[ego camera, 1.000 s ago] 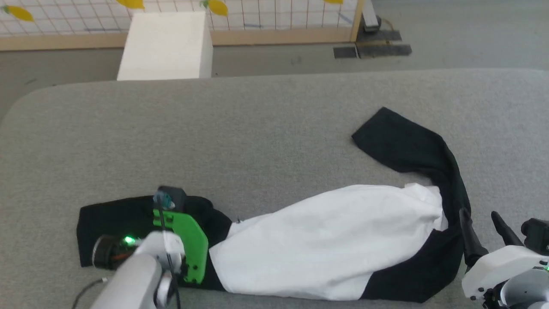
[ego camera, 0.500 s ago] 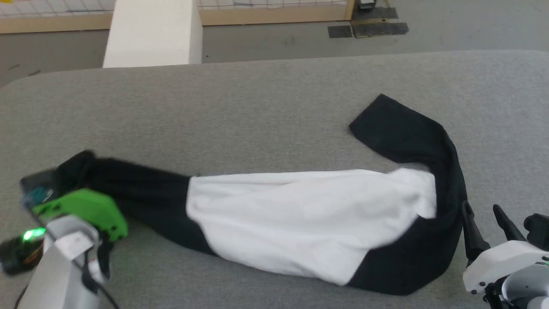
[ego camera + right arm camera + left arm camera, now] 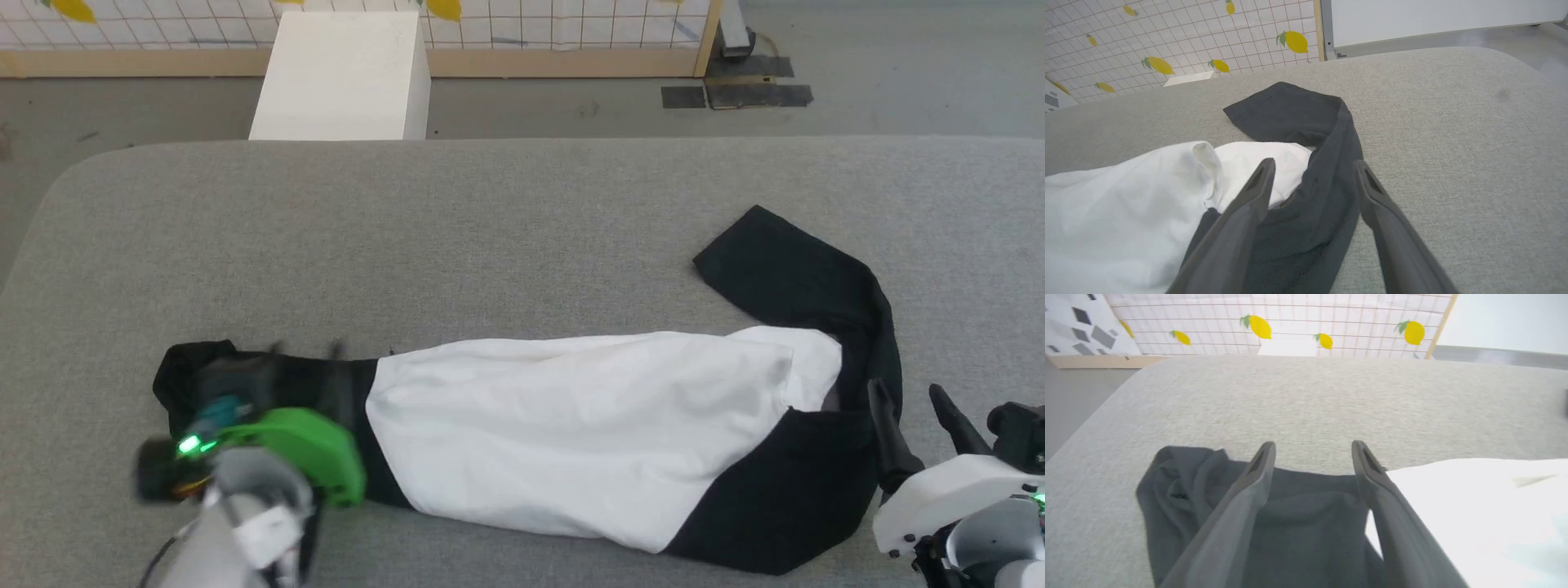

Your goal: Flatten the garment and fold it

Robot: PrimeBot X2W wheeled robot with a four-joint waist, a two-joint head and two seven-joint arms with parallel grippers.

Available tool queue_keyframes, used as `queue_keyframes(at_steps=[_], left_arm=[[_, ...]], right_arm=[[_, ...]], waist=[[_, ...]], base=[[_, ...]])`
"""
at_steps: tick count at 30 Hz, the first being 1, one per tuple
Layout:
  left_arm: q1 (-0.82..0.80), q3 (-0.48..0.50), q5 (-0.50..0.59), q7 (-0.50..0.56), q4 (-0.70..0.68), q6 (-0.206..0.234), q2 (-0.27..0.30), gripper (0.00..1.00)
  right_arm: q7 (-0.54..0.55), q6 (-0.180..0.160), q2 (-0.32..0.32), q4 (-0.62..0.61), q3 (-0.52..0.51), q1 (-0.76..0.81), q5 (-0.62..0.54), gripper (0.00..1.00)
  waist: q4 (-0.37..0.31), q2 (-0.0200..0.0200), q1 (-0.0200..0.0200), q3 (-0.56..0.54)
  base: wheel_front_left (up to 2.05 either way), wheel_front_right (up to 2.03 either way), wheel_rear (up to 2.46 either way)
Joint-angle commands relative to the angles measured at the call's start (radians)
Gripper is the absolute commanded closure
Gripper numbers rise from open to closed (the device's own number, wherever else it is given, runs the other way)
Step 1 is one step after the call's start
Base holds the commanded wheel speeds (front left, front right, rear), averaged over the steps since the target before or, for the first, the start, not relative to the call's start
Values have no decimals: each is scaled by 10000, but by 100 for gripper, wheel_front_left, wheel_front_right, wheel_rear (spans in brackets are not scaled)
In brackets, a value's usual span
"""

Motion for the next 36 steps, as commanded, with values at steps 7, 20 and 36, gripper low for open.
queue_keyframes(at_steps=[7,20,36], left_arm=[[-2032,-2234,1064,892,148,-1637,-452,0],[-4396,-4928,1101,4575,2360,-3016,12,0],[-6465,-4316,-934,3739,2704,-1890,2038,100]], right_arm=[[-55,-15,1,-48,205,-188,141,0],[-467,-15,1,428,581,-412,412,0],[-769,-15,1,577,966,-803,579,0]], waist=[[-743,0,0,274],[-2304,0,0,988],[-2637,0,0,1499]], base=[[0,0,0],[0,0,0],[0,0,0]])
